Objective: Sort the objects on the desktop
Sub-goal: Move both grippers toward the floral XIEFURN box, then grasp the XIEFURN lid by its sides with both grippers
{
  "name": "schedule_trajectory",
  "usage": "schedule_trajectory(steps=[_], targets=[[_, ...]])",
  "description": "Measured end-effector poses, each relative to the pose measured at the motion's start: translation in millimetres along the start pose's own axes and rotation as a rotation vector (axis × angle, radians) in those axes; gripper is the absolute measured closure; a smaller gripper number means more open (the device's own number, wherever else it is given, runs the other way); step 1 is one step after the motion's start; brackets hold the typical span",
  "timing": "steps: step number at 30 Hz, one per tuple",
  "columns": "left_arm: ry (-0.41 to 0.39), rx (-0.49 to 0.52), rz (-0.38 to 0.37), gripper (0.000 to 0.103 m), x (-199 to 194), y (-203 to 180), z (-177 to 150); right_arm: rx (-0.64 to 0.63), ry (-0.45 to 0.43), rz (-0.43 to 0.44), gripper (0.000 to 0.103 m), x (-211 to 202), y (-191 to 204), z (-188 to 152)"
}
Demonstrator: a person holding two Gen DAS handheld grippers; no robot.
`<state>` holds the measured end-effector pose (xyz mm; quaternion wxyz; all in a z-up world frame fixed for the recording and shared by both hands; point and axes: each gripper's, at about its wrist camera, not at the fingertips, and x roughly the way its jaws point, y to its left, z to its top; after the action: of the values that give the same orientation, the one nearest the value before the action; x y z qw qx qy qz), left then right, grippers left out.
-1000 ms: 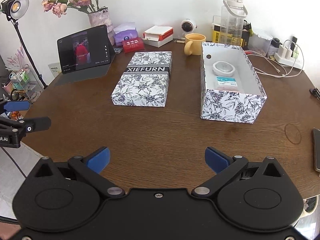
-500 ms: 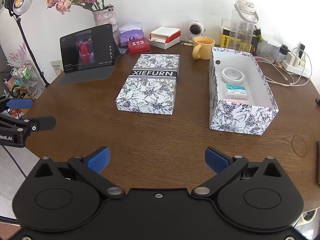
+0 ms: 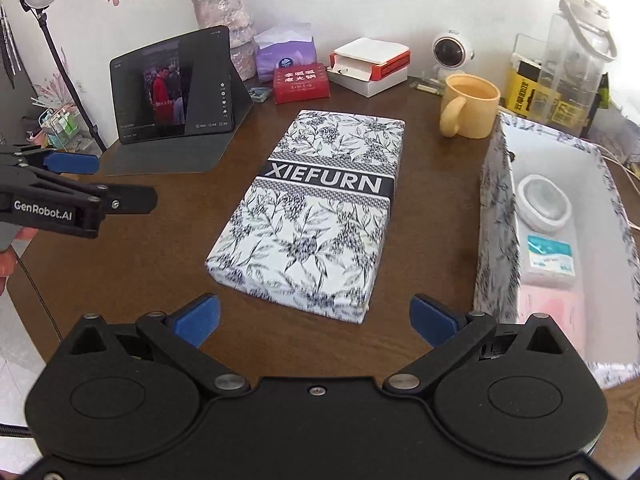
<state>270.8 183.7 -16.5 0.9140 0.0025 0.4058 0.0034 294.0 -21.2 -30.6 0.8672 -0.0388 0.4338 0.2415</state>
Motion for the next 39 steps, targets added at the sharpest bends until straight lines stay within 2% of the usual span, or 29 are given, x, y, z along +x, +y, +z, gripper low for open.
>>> schedule_trajectory(steps=[1, 4, 8, 11, 16, 20, 30, 36, 39], targets=[[0.005, -0.005, 0.008, 0.0, 12, 2, 8, -0.01, 0.001, -0.003, 0.0, 12, 7, -7], [0.019, -0.019, 0.022, 0.0, 45, 5, 26, -0.031, 0.012, -0.018, 0.0, 49, -8, 15], [0.04, -0.027, -0.001, 0.0, 75, 4, 28, 0.04, 0.0, 0.037, 0.0, 86, -29, 31], [0.056, -0.034, -0.018, 0.001, 97, 4, 30, 0.07, -0.005, 0.035, 0.0, 107, -37, 31], [0.083, -0.044, -0.047, 0.004, 134, 3, 32, 0.048, -0.021, 0.051, 0.0, 126, -40, 26], [0.104, -0.062, -0.076, 0.002, 160, 3, 34, 0.041, -0.046, 0.067, 0.0, 134, -42, 23], [0.161, -0.25, -0.192, 0.0, 174, 8, 26, 0.101, -0.073, 0.109, 0.0, 136, -50, 18], [0.172, -0.241, -0.219, 0.0, 173, -10, 22, 0.137, -0.085, 0.132, 0.0, 136, -55, 15], [0.167, -0.255, -0.198, 0.0, 170, -15, 20, 0.155, -0.091, 0.144, 0.0, 136, -57, 13]])
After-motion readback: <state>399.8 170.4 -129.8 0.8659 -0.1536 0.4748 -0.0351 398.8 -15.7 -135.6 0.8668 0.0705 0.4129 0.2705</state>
